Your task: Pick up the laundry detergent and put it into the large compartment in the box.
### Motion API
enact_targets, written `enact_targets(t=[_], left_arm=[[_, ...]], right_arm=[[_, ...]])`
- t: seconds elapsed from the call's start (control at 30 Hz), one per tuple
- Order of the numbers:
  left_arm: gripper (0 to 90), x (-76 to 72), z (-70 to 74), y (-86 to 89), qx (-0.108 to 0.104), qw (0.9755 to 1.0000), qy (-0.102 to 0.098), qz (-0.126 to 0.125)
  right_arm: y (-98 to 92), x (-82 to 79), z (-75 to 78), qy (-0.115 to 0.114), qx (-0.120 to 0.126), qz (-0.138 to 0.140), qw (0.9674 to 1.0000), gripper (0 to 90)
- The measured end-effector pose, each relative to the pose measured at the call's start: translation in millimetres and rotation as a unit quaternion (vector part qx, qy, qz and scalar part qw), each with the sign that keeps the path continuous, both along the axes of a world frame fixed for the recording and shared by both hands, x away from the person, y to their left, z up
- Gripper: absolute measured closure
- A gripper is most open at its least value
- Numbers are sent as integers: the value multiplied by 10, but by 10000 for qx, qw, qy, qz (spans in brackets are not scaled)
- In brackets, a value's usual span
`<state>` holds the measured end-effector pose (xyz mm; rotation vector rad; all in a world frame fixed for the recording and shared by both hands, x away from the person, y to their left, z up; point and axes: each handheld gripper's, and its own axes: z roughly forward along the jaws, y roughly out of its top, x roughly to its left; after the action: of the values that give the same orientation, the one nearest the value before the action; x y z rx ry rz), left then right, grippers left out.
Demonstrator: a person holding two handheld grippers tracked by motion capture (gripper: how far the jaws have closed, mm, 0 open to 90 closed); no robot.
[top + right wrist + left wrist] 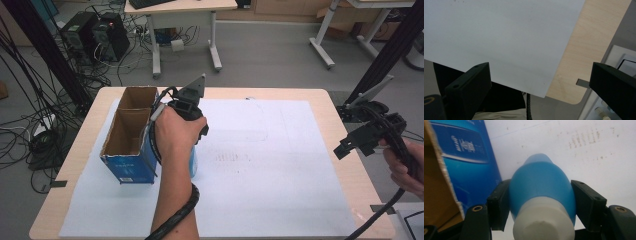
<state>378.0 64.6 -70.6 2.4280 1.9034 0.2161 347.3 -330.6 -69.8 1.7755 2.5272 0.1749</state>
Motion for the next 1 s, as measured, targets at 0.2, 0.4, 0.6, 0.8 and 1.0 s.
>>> enact_targets(t=[0.2, 0.4, 0.6, 0.8, 1.0], left_arm=[[364, -19, 386, 21, 6, 10000, -94, -33], [365, -25, 693, 118, -35, 9999, -159, -12], [365, -69, 1053, 228, -38, 9995, -313, 31], [366, -92, 1279, 305, -31, 9992, -383, 57], [367, -104, 1494, 469, -100, 9989, -438, 136]], right_arm=[[68, 58, 25, 43, -47, -3, 10000, 41], [130, 80, 101, 4, -84, -32, 10000, 40], [189, 88, 157, -30, -78, -11, 10000, 41], [241, 95, 205, -62, -79, 3, 9999, 40], [319, 142, 221, -31, -104, 38, 9999, 40]])
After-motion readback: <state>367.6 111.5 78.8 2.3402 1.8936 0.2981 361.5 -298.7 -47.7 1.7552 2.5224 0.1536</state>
